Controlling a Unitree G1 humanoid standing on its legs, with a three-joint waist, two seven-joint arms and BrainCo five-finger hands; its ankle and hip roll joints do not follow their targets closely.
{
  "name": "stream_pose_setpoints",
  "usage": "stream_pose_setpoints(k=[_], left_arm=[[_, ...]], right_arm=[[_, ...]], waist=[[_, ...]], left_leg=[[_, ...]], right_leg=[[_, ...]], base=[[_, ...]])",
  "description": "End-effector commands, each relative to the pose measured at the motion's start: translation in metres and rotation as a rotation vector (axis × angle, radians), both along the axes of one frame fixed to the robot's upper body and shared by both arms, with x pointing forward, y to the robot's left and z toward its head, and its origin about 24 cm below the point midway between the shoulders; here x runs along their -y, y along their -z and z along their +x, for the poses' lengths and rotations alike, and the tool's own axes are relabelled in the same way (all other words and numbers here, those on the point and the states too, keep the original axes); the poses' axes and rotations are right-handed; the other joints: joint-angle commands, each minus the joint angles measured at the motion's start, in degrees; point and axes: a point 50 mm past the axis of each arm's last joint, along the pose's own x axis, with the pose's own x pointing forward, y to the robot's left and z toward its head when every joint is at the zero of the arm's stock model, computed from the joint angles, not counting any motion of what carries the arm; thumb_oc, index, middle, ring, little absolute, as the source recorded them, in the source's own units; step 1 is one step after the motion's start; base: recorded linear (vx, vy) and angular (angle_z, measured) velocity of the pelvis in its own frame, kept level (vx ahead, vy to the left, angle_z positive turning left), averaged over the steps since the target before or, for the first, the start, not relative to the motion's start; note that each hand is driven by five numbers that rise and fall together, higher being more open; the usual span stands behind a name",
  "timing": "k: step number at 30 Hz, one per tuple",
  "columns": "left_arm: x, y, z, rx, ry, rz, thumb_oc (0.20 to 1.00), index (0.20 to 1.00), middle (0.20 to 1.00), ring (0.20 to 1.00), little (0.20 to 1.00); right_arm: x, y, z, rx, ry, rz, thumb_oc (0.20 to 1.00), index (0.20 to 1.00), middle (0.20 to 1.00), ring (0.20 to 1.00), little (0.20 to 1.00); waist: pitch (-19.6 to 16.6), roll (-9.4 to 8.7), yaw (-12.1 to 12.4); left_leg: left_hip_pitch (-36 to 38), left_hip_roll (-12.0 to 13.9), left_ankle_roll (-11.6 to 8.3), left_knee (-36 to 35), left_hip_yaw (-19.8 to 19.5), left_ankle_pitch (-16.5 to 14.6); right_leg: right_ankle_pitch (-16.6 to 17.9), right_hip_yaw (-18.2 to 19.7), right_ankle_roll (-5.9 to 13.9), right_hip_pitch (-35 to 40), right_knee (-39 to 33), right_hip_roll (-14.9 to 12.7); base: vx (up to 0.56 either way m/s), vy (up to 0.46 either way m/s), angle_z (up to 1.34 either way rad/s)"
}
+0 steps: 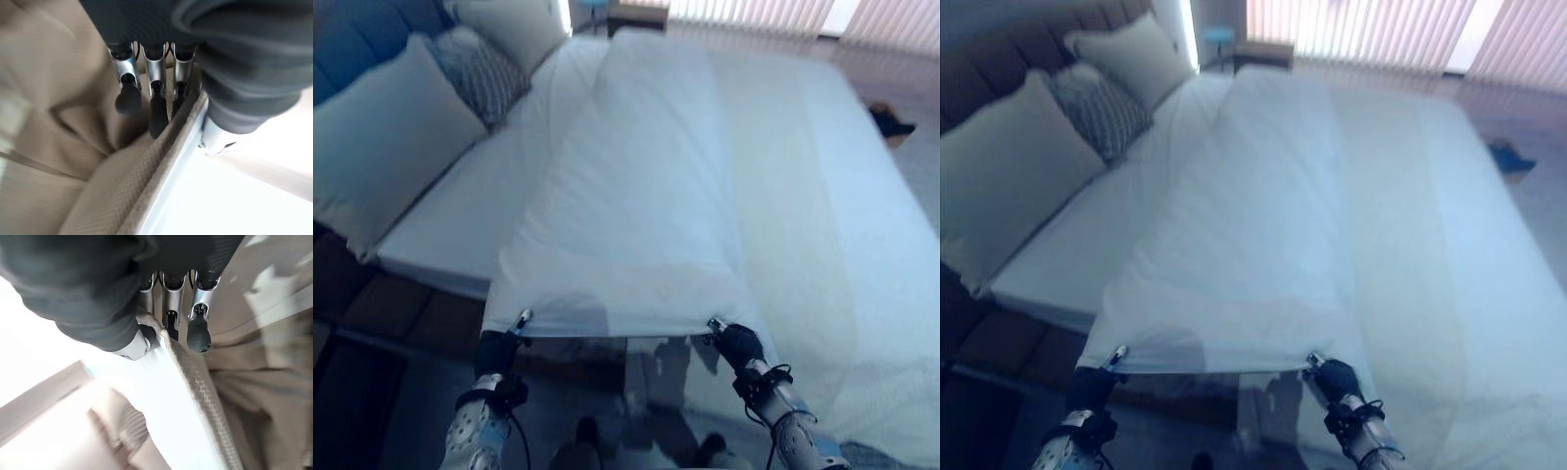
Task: Make the bed
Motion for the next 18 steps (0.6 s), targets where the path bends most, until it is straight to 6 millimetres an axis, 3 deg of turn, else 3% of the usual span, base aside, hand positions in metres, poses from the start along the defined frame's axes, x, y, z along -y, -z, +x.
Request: stream_pose_setpoints(k=[1, 5, 10, 11, 13, 18], left_arm=[[-0.055, -0.042, 0.0, 0.172, -0.225, 0.128, 0.2, 0.2, 0.2, 0.2, 0.2], [-0.049, -0.045, 0.015, 0.191, -0.213, 0.113, 0.2, 0.2, 0.2, 0.2, 0.2], [-0.046, -0.051, 0.023, 0.222, -0.234, 0.084, 0.2, 0.2, 0.2, 0.2, 0.2], [-0.046, -0.051, 0.023, 0.223, -0.234, 0.083, 0.2, 0.2, 0.2, 0.2, 0.2], [-0.044, -0.051, 0.03, 0.226, -0.272, 0.047, 0.2, 0.2, 0.2, 0.2, 0.2], [-0.043, -0.052, 0.035, 0.222, -0.287, 0.064, 0.2, 0.2, 0.2, 0.2, 0.2]], right_arm=[[0.08, -0.044, 0.018, 0.197, 0.419, -0.133, 0.2, 0.2, 0.2, 0.2, 0.2], [0.093, -0.057, 0.03, 0.246, 0.536, -0.104, 0.2, 0.2, 0.2, 0.2, 0.2], [0.1, -0.072, 0.041, 0.293, 0.59, -0.125, 0.2, 0.2, 0.2, 0.2, 0.2], [0.1, -0.073, 0.041, 0.294, 0.59, -0.125, 0.2, 0.2, 0.2, 0.2, 0.2], [0.101, -0.078, 0.042, 0.311, 0.603, -0.138, 0.2, 0.2, 0.2, 0.2, 0.2], [0.098, -0.072, 0.043, 0.279, 0.582, -0.168, 0.2, 0.2, 0.2, 0.2, 0.2]], waist=[[5.1, 1.16, 0.7], [9.0, 1.55, 0.2], [9.1, 1.7, -0.7], [9.1, 1.66, -0.7], [9.1, 1.81, -1.9], [9.1, 2.0, -2.4]], left_leg=[[-1.6, -0.8, 1.65, 4.6, -1.1, -4.1], [-8.5, -1.4, 1.95, 8.7, -1.8, -4.6], [-23.7, -1.1, 2.34, 17.1, -1.8, -6.0], [-23.8, -1.1, 2.35, 17.3, -1.8, -6.0], [-32.4, -0.8, 2.34, 20.5, -1.8, -6.1], [-39.5, -0.6, 2.59, 23.8, -1.9, -6.9]], right_leg=[[8.0, 0.9, 5.52, -5.4, 2.6, -3.1], [7.2, 1.4, 5.03, -11.3, 6.0, -4.8], [5.5, 2.5, 4.16, -24.4, 11.8, -6.7], [5.4, 2.6, 4.16, -24.6, 11.9, -6.8], [3.9, 3.3, 3.35, -32.1, 15.0, -7.3], [2.4, 4.8, 2.47, -39.5, 18.8, -8.2]], base=[[-0.22, 0.024, 0.16], [-0.16, 0.0, 0.22], [-0.12, -0.022, 0.11], [-0.09, -0.017, 0.12], [-0.08, -0.025, 0.09], [-0.01, 0.006, 0.06]])
